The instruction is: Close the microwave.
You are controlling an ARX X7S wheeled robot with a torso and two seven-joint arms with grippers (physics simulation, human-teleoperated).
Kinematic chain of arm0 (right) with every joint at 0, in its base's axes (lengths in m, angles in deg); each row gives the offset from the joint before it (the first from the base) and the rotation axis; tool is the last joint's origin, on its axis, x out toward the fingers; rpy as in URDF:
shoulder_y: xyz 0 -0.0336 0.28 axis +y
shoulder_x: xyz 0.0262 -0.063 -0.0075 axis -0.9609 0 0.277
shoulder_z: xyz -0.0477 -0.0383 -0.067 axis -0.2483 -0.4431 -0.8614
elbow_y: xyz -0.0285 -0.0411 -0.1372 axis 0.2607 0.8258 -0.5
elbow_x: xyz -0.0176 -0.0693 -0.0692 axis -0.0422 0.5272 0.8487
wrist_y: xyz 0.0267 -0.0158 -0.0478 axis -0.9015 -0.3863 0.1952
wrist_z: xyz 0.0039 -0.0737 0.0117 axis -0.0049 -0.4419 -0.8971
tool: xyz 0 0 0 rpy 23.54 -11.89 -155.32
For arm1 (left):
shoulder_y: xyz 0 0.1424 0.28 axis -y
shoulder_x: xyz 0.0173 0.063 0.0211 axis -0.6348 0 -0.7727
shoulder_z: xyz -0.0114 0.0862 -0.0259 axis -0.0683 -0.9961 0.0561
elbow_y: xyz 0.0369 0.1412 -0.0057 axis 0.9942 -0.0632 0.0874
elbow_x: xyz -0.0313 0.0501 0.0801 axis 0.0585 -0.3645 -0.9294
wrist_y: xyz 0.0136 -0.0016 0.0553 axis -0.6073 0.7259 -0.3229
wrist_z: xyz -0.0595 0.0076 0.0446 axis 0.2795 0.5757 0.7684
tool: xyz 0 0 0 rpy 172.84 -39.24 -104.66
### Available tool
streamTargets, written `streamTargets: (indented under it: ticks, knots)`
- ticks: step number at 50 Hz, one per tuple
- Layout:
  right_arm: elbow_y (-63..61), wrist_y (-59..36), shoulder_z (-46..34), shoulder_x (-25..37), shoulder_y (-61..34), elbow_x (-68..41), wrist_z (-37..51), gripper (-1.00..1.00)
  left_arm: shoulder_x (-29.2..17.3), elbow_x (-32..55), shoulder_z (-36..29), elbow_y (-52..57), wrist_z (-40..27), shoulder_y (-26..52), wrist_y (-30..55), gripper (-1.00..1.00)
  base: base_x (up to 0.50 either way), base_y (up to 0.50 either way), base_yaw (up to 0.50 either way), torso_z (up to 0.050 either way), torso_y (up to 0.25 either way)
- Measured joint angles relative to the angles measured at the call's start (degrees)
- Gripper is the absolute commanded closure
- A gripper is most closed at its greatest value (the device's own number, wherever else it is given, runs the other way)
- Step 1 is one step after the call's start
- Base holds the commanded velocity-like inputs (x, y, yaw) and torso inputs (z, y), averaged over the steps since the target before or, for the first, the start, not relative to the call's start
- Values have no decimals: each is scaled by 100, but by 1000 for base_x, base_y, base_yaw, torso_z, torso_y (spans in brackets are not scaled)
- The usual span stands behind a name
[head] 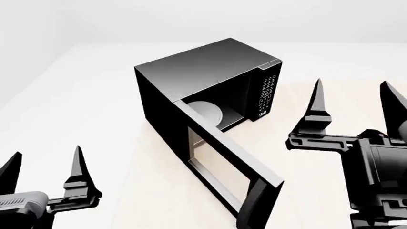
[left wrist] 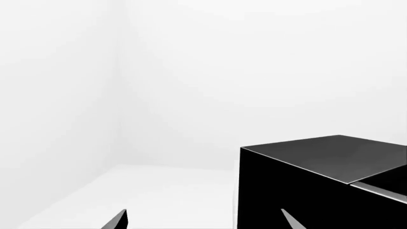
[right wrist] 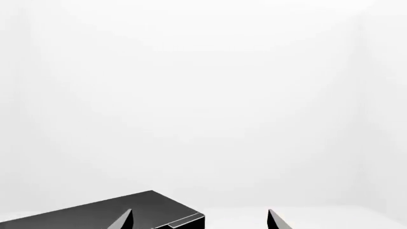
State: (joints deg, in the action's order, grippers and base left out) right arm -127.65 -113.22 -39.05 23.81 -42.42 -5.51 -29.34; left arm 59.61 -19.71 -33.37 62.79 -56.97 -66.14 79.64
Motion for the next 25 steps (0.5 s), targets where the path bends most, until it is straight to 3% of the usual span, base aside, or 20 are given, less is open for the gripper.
streamTargets:
  ticks: [17,21,25]
  knots:
    - [-236,-586,-490,-310,-1107,-721,338,-100,-15,21,-43,-50,-9,31,0,-100,0,0,0,0,0]
    - [-319,-315,-1174,-191,-1596,-814,631,-100,-17,27,-44,-62,-12,30,-6,-100,0,0,0,0,0]
    - [-376,382,-2583,15,-2509,-755,1042,-100,-20,33,-38,-79,-16,30,-13,-100,0,0,0,0,0]
